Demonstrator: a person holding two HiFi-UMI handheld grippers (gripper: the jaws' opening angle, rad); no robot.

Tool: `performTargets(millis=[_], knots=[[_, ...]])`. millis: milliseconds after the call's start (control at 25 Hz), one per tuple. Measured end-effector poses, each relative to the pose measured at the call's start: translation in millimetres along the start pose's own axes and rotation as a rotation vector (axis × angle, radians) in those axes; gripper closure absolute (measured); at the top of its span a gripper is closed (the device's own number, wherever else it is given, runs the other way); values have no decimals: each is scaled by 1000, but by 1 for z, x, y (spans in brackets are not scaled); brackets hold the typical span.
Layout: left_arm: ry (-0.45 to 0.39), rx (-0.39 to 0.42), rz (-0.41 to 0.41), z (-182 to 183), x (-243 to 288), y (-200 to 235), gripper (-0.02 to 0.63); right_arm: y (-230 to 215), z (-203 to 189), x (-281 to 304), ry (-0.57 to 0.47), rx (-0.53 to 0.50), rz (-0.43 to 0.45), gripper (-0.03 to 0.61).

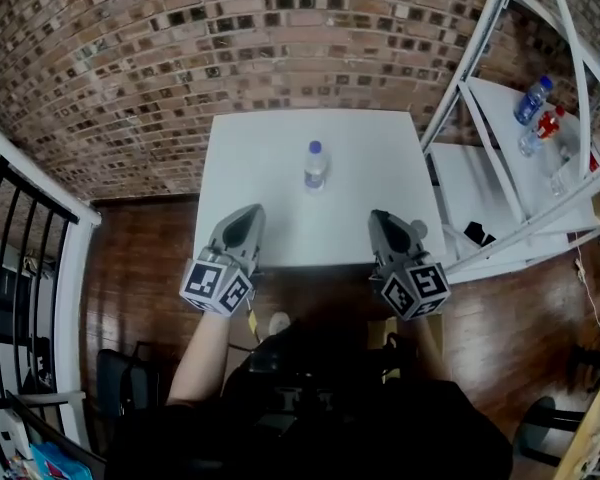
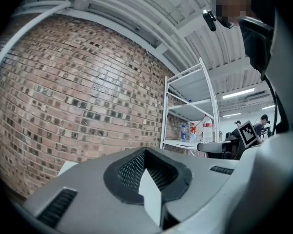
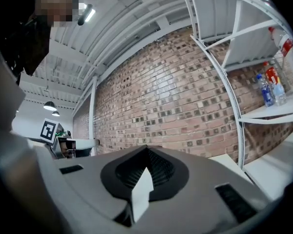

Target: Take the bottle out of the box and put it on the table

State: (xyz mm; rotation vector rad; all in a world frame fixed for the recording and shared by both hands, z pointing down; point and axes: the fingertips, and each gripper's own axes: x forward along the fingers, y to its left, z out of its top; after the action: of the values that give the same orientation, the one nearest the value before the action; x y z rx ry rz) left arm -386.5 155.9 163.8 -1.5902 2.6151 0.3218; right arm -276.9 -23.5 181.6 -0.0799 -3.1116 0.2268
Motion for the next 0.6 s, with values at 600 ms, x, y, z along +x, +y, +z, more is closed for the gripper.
performTargets(millis=[600], knots=[[-21,-26,52,-3,6,21,612,-36,-1,-27,-4,17,-86,577]])
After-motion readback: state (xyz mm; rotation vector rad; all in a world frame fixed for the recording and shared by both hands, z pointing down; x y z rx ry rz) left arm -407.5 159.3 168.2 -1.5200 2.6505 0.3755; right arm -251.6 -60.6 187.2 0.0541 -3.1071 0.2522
